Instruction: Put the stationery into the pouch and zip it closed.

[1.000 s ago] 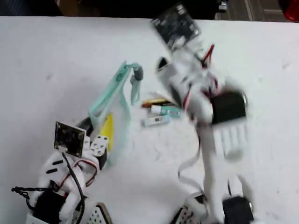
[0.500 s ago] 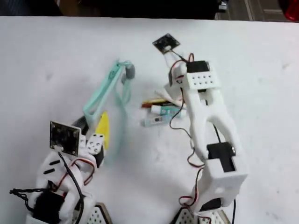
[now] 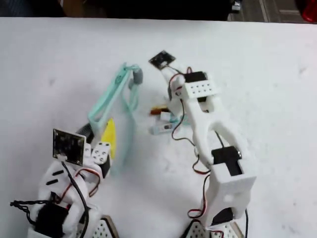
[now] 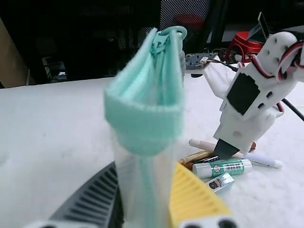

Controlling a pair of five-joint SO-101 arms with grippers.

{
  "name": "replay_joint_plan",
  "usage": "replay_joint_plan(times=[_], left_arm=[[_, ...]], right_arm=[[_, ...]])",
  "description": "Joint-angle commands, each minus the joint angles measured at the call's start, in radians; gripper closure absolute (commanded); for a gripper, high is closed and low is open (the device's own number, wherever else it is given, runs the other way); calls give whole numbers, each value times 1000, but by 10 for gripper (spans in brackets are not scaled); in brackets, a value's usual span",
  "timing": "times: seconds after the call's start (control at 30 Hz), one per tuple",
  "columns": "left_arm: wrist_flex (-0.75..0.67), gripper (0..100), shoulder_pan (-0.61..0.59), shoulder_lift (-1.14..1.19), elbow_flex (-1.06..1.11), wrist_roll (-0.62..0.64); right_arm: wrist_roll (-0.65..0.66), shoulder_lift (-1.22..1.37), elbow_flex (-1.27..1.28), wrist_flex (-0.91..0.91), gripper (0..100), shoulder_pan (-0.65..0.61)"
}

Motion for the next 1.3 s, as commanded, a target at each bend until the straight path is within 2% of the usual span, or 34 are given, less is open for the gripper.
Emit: replay_joint_plan(times=[0.0, 0.2, 0.33, 0.53, 1.0, 1.2, 1.27], left_arm=[[-34, 962, -8, -12, -3, -12], [-34, 962, -8, -12, -3, -12], [-34, 962, -7, -12, -3, -12], [-34, 962, -4, -12, -3, -12], [-34, 962, -1, -12, -3, -12], [-34, 962, 1, -12, -3, -12], [-34, 962, 1, -12, -3, -11]], right_arm=[[11, 7, 3, -61, 861, 4], [9, 62, -3, -82, 867, 13], [6, 47, -21, -84, 987, 28], [6, -28, -23, -71, 983, 30], [8, -567, -28, 108, 982, 74], [6, -803, -38, 114, 982, 68], [-34, -865, -64, 114, 982, 68]])
